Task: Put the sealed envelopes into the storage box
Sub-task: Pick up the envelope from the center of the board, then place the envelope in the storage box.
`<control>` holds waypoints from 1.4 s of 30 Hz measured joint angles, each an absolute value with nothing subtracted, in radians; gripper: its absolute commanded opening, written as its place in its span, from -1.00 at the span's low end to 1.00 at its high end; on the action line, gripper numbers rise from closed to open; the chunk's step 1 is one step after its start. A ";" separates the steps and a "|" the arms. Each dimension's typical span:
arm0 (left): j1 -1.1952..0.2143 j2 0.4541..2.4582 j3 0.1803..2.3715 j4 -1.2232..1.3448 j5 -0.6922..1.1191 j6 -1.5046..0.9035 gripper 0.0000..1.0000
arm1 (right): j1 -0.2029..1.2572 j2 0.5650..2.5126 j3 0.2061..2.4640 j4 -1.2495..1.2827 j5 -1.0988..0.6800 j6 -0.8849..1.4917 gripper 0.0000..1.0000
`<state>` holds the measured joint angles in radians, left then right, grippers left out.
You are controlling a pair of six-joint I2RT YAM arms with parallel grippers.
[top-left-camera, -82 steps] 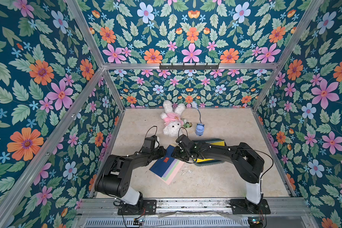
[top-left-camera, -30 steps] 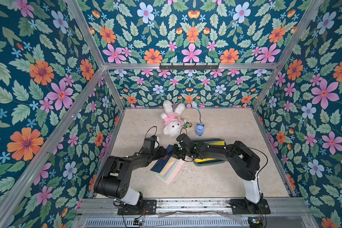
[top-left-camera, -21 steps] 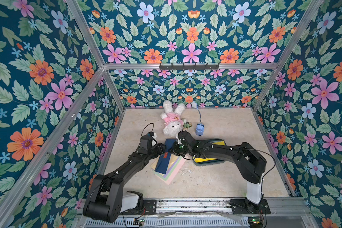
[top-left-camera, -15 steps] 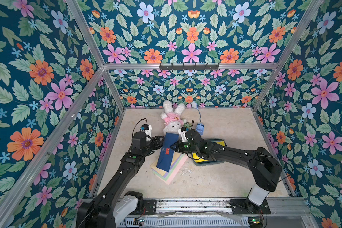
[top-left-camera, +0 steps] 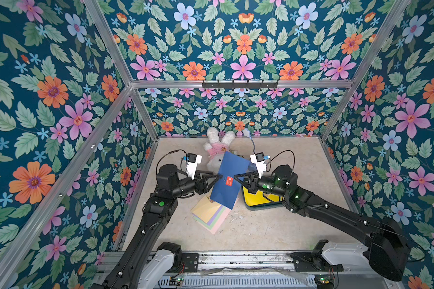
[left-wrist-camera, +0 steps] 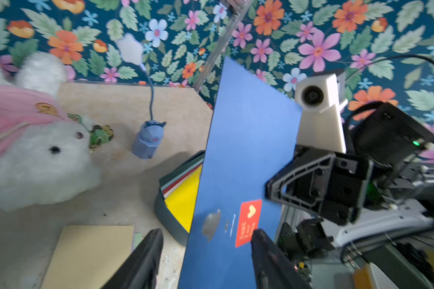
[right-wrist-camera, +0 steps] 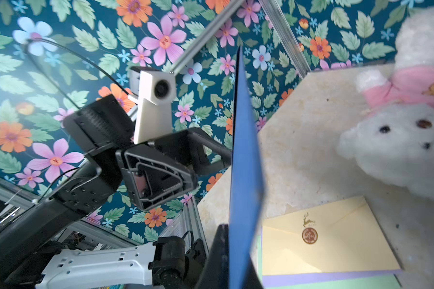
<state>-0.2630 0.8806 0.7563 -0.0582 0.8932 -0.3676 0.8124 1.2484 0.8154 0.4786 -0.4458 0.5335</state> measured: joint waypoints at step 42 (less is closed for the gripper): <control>-0.704 1.806 1.663 -0.622 0.678 0.171 -1.00 | 0.109 0.939 0.499 0.288 -0.171 0.481 0.02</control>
